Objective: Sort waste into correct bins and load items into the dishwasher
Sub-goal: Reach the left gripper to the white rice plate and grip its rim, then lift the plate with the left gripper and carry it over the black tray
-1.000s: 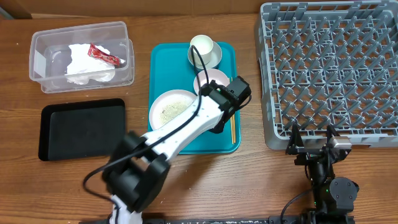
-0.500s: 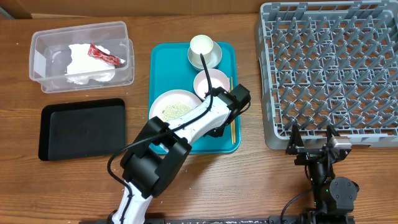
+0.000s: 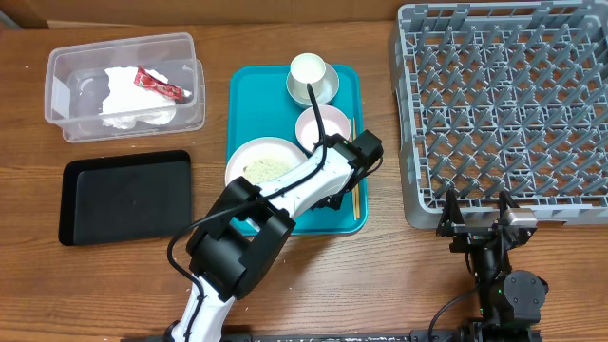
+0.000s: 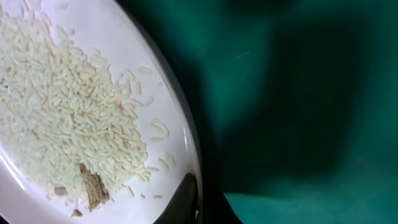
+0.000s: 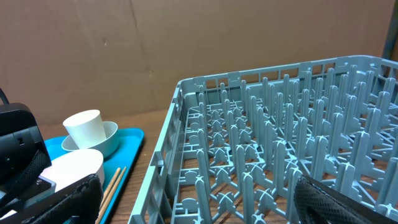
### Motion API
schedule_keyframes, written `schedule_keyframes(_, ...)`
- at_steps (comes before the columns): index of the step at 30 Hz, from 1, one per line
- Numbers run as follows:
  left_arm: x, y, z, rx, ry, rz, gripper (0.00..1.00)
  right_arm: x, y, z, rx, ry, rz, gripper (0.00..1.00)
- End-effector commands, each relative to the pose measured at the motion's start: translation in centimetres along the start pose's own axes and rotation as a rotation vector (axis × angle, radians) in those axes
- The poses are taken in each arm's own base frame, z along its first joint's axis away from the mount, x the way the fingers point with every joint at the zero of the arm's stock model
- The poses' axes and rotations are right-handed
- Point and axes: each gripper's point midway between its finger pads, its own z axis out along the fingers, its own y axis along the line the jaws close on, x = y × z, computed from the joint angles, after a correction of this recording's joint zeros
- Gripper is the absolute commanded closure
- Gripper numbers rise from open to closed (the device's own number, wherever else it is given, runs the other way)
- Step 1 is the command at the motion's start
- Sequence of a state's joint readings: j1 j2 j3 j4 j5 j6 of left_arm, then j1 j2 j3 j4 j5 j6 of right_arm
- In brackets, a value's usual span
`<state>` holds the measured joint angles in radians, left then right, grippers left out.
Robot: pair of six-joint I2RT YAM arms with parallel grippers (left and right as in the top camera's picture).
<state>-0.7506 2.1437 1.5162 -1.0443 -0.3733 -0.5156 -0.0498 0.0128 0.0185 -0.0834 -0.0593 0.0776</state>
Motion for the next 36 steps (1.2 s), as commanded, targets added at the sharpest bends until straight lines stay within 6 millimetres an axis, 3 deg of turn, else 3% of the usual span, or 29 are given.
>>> schedule_keyframes(1, -0.1, 0.1, 0.1, -0.01, 0.017, -0.001, 0.96, 0.2, -0.1, 0.0, 0.004, -0.002, 0.0, 0.0)
schedule_keyframes(10, -1.4, 1.0, -2.8, -0.027, 0.007, -0.005, 0.96, 0.2, -0.1, 0.0, 0.004, -0.002, 0.0, 0.0)
schedule_keyframes(17, -2.2, 3.1, -5.9, -0.092, -0.003, -0.026, 0.96, 0.2, -0.1, 0.0, 0.004, -0.002, 0.0, 0.0)
schedule_keyframes(23, -1.9, 5.5, -7.1, -0.137, 0.038, -0.096, 0.96, 0.2, -0.1, 0.0, 0.004, -0.002, 0.0, 0.0)
schedule_keyframes(26, -1.8, 7.1, -7.4, -0.152, 0.065, -0.134, 0.96, 0.2, -0.1, 0.0, 0.004, -0.002, 0.0, 0.0)
schedule_keyframes(36, -1.8, 15.9, -8.3, -0.148, 0.136, -0.403, 0.96, 0.2, -0.1, 0.0, 0.004, -0.002, 0.0, 0.0)
